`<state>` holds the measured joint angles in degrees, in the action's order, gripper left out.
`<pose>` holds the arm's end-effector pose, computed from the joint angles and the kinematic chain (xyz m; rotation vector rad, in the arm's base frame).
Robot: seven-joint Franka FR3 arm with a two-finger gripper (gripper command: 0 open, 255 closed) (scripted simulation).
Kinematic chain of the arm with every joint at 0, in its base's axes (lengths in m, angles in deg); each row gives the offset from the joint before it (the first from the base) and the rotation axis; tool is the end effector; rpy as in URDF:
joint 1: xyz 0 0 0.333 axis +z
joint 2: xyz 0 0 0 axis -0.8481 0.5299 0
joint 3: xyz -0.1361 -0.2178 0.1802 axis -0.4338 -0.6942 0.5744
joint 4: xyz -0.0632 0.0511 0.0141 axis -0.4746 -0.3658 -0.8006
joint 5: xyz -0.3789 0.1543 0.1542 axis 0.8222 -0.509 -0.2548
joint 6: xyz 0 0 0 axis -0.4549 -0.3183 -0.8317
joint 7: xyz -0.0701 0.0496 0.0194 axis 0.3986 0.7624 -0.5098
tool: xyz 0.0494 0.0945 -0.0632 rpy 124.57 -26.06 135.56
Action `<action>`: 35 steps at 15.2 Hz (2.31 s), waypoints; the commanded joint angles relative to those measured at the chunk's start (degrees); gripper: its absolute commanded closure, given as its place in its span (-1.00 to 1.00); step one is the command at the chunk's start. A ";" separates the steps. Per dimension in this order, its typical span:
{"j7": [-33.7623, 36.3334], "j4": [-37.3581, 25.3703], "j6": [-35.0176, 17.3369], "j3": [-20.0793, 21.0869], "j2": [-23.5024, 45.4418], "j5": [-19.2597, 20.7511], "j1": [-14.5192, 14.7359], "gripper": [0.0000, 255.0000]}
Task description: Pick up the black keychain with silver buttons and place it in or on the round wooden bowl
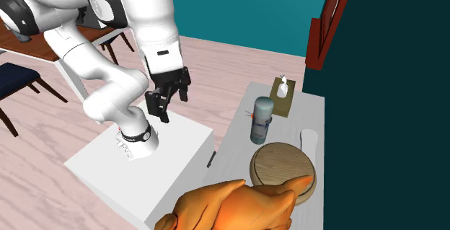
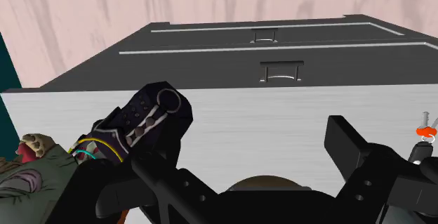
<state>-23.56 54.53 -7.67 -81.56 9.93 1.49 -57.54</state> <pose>0.3602 -0.0339 0.5687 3.0914 0.1543 0.0678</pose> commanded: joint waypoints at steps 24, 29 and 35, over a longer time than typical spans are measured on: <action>25.05 1.20 -29.07 21.41 28.11 -8.44 7.95 -1.00; 31.71 -3.59 -33.95 25.41 38.08 -5.59 8.73 -1.00; 36.75 -6.88 -37.71 27.13 45.74 -1.91 9.68 -1.00</action>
<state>12.76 47.76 -44.81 -54.50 54.94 -0.81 -47.92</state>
